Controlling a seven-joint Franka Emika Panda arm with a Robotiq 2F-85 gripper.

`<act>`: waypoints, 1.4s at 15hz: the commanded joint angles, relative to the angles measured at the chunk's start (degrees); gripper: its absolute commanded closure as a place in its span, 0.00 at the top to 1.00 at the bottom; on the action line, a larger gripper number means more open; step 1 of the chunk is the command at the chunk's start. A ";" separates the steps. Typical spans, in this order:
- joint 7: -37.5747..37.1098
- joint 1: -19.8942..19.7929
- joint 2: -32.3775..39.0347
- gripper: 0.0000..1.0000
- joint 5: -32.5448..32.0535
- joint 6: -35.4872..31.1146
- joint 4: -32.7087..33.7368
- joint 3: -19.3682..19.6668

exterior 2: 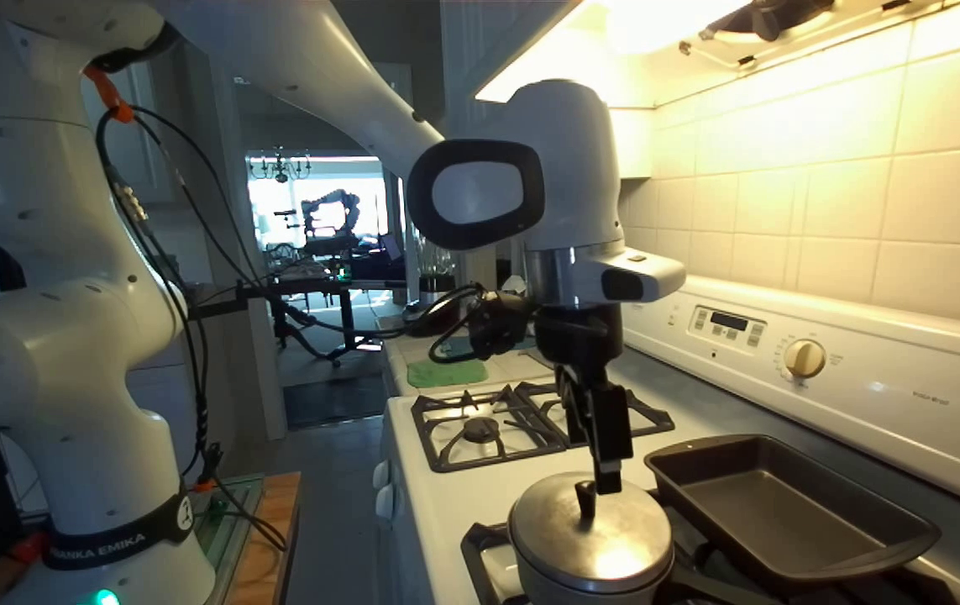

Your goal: Put the lid on the pot

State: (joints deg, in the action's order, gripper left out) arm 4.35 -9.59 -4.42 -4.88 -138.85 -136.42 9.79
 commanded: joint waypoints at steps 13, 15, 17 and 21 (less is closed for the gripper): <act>1.06 -0.36 -11.78 1.00 -1.20 0.92 -5.62 -0.17; 0.92 -0.41 -12.76 1.00 -1.43 0.59 -6.28 -0.27; 0.65 -0.06 -10.26 1.00 -0.01 0.44 -4.39 -0.08; 0.65 -0.07 -11.06 1.00 -0.01 0.44 -4.81 -0.09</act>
State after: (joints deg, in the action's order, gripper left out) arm 4.98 -9.60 -15.48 -4.91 -138.53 -141.31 9.75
